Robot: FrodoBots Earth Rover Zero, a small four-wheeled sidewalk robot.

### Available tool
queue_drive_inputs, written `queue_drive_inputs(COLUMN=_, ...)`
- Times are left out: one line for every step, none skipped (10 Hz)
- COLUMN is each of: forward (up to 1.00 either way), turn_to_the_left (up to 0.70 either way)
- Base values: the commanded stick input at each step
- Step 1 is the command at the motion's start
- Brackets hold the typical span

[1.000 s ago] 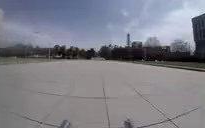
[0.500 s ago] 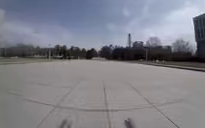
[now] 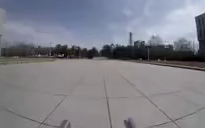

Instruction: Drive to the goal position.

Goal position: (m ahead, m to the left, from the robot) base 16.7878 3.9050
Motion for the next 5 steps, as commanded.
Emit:
queue_drive_inputs(forward=0.85, turn_to_the_left=0.00)
queue_drive_inputs(forward=0.85, turn_to_the_left=0.00)
queue_drive_inputs(forward=0.85, turn_to_the_left=0.00)
queue_drive_inputs(forward=0.85, turn_to_the_left=0.00)
queue_drive_inputs(forward=0.85, turn_to_the_left=0.00)
